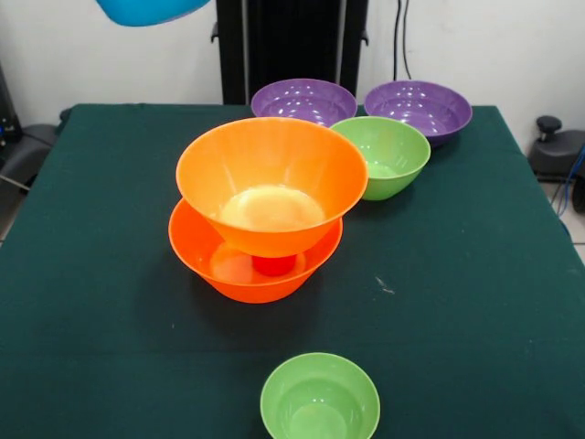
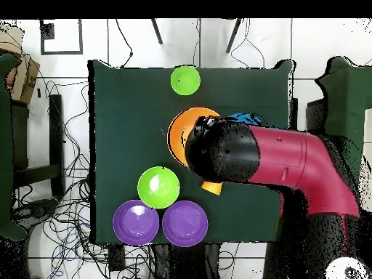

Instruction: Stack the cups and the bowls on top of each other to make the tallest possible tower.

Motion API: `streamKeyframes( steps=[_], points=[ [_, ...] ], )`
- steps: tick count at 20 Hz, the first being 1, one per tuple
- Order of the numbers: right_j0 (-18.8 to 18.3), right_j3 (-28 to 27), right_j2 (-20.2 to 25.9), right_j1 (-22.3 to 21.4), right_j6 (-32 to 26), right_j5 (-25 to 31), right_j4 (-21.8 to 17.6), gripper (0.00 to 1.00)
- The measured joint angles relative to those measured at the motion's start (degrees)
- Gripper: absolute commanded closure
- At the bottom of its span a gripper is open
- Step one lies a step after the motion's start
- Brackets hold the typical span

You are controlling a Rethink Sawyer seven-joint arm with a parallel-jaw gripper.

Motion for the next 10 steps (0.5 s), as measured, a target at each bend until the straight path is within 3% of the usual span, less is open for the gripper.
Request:
streamKeyframes(
  steps=[10],
  points=[
    [3.1,1.3,-2.0,0.1,0.4,-3.1,0.2,1.00]
  ],
)
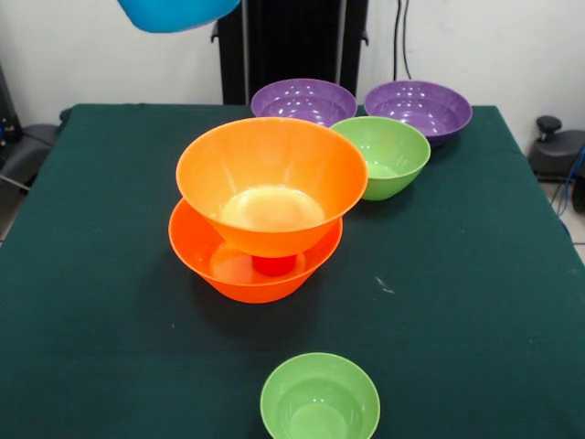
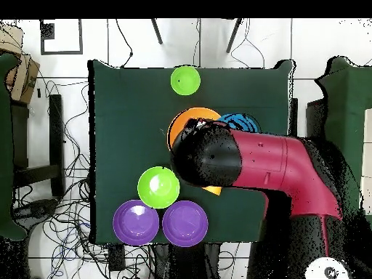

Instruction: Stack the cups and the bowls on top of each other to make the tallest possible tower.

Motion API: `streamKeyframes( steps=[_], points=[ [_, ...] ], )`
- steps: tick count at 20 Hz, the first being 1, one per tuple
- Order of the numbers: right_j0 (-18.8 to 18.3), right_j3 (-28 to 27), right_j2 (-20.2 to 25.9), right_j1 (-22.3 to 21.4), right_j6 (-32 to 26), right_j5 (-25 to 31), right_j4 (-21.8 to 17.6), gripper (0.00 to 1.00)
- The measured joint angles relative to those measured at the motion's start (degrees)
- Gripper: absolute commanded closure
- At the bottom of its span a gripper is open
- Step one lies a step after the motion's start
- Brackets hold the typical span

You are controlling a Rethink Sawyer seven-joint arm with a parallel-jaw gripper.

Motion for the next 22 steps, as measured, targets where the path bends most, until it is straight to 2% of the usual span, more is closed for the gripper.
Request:
streamKeyframes(
  steps=[22],
  points=[
    [4.1,0.0,-4.0,5.8,0.4,-4.7,2.3,1.00]
  ],
)
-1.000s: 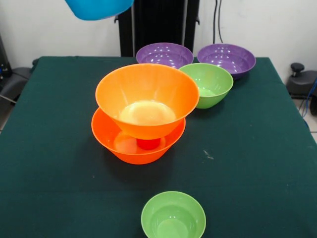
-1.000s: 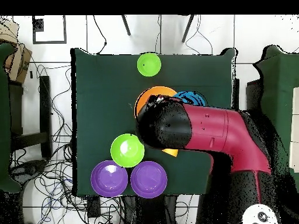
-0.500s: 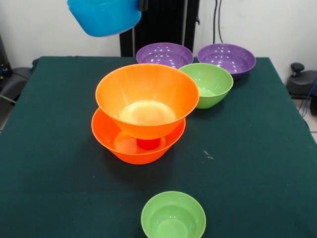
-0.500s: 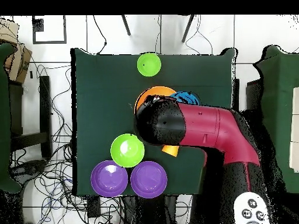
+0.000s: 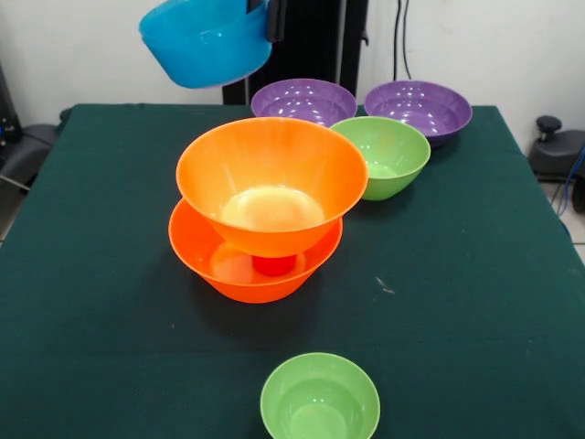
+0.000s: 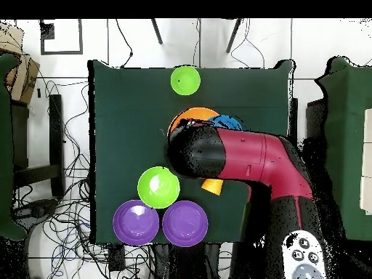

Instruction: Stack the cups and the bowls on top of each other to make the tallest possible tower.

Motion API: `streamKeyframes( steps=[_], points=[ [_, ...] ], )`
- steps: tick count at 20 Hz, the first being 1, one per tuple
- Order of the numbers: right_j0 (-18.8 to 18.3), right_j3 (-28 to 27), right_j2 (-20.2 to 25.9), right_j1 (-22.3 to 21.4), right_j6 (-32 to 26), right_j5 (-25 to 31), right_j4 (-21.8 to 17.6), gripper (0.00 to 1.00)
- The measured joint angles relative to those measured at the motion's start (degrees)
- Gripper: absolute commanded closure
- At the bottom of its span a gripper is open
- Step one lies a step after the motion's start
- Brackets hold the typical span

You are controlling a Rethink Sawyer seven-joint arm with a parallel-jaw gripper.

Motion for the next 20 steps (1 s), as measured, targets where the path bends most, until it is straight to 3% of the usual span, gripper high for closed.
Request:
streamKeyframes(
  steps=[20],
  points=[
    [3.9,-0.2,-4.2,5.2,1.0,-3.8,1.6,1.00]
  ],
)
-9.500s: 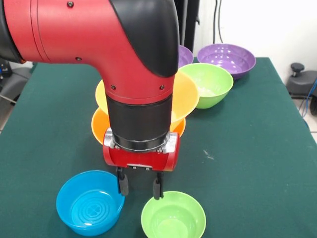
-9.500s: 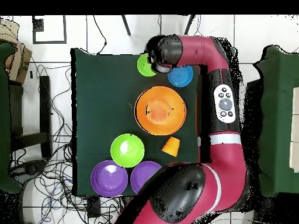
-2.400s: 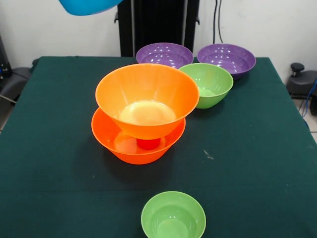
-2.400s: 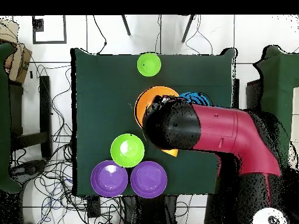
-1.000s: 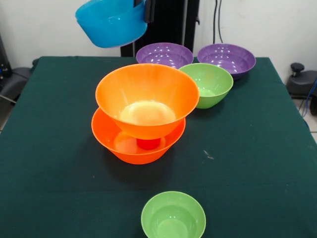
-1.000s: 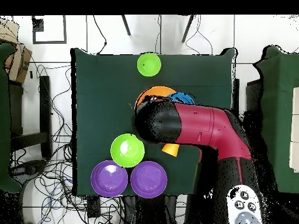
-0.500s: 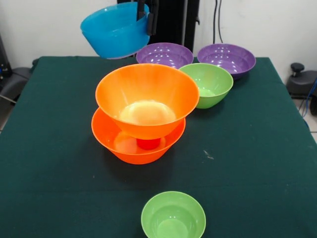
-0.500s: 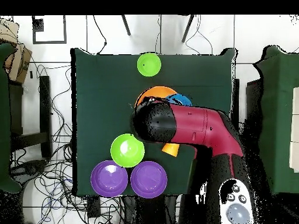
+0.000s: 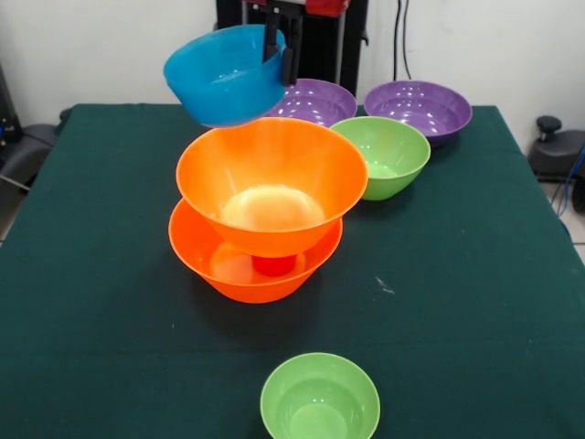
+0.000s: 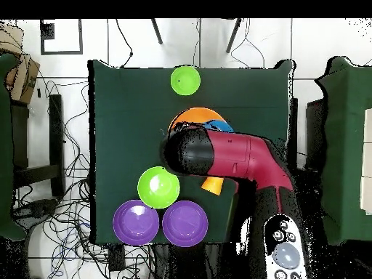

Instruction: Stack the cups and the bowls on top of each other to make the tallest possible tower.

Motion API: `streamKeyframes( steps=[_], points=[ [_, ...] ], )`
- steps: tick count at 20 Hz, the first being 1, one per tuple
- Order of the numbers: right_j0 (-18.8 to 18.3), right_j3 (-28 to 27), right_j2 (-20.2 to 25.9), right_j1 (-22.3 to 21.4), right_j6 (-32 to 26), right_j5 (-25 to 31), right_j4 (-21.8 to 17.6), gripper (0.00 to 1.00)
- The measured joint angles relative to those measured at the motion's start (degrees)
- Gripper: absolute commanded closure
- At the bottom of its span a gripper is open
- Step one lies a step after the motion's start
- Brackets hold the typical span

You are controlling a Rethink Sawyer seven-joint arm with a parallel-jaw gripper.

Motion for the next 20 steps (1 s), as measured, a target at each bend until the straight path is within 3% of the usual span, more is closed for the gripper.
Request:
streamKeyframes(
  steps=[20],
  points=[
    [2.3,-0.4,-3.1,1.5,0.0,0.0,3.2,1.00]
  ],
)
